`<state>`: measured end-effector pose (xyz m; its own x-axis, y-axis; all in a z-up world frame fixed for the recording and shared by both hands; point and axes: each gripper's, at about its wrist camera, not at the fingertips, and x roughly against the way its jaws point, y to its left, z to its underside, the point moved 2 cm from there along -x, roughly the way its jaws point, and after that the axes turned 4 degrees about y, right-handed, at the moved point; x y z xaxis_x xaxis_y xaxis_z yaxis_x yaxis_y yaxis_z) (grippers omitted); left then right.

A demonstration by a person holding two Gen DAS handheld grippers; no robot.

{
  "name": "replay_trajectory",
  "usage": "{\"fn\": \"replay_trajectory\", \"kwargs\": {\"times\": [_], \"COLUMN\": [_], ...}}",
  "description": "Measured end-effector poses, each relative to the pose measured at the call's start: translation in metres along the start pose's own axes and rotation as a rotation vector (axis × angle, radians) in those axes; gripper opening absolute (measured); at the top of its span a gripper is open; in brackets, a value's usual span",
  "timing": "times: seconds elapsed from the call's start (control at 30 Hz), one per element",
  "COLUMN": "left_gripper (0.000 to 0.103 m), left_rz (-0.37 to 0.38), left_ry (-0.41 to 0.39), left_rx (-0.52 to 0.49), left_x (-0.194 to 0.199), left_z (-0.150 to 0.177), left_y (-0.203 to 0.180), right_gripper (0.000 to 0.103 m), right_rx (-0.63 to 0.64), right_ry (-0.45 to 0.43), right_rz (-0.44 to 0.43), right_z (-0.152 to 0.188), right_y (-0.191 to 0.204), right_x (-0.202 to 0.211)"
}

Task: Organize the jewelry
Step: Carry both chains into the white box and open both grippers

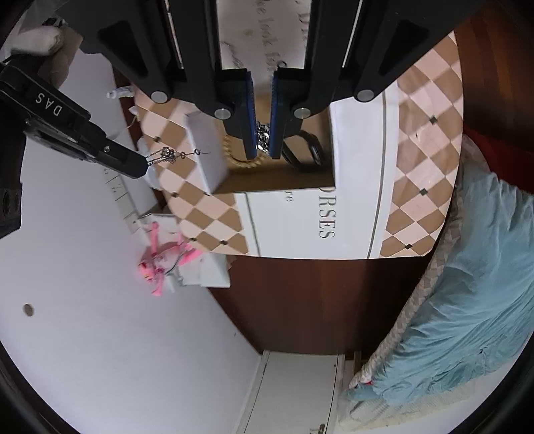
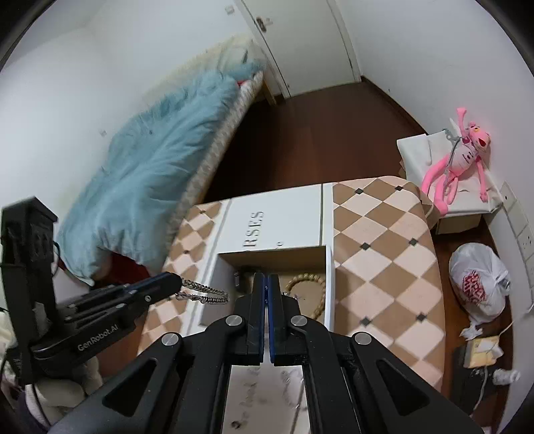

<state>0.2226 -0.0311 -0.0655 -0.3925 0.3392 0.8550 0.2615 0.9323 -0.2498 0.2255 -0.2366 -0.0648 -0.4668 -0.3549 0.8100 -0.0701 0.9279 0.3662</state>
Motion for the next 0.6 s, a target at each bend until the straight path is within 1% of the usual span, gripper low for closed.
{"fn": "replay_trajectory", "kwargs": {"times": [0.13,0.23,0.27,0.3,0.37,0.4,0.43,0.47,0.5,0.53,0.57,0.6], "left_gripper": [0.005,0.007,0.008,0.008,0.012,0.014,0.023,0.044,0.059,0.084,0.088,0.088], "left_rz": [-0.003,-0.064,-0.073,-0.074,-0.084,-0.104,-0.115,-0.130,-0.155,-0.179,-0.200,-0.224], "left_ry": [0.059,0.088,0.099,0.111,0.116,0.114,0.103,0.095,0.088,0.079,0.062,0.050], "left_rx": [0.015,0.029,0.039,0.048,0.073,0.078,0.079,0.081,0.081,0.083,0.081,0.075], "left_x": [-0.023,-0.032,-0.035,-0.038,-0.041,-0.042,-0.041,-0.041,-0.040,-0.039,-0.038,-0.038], "left_z": [-0.016,-0.026,-0.029,-0.032,-0.036,-0.036,-0.036,-0.036,-0.034,-0.032,-0.029,-0.025], "left_y": [0.010,0.016,0.018,0.021,0.027,0.029,0.031,0.033,0.034,0.036,0.037,0.038], "right_gripper": [0.001,0.001,0.002,0.002,0.002,0.002,0.003,0.007,0.020,0.030,0.052,0.064], "right_rx": [0.026,0.036,0.028,0.017,0.017,0.017,0.015,0.019,0.024,0.023,0.020,0.015], "right_ry": [0.071,0.158,0.217,0.245,0.274,0.287,0.292,0.298,0.300,0.301,0.301,0.301], "right_rz": [0.030,0.035,0.032,0.040,0.055,0.066,0.073,0.086,0.096,0.103,0.112,0.117], "right_z": [-0.018,-0.027,-0.030,-0.031,-0.032,-0.031,-0.030,-0.029,-0.027,-0.024,-0.022,-0.020], "right_y": [-0.004,-0.006,-0.008,-0.010,-0.014,-0.015,-0.016,-0.017,-0.017,-0.019,-0.021,-0.023], "right_x": [-0.031,-0.057,-0.069,-0.076,-0.085,-0.089,-0.091,-0.092,-0.093,-0.093,-0.093,-0.093]}}
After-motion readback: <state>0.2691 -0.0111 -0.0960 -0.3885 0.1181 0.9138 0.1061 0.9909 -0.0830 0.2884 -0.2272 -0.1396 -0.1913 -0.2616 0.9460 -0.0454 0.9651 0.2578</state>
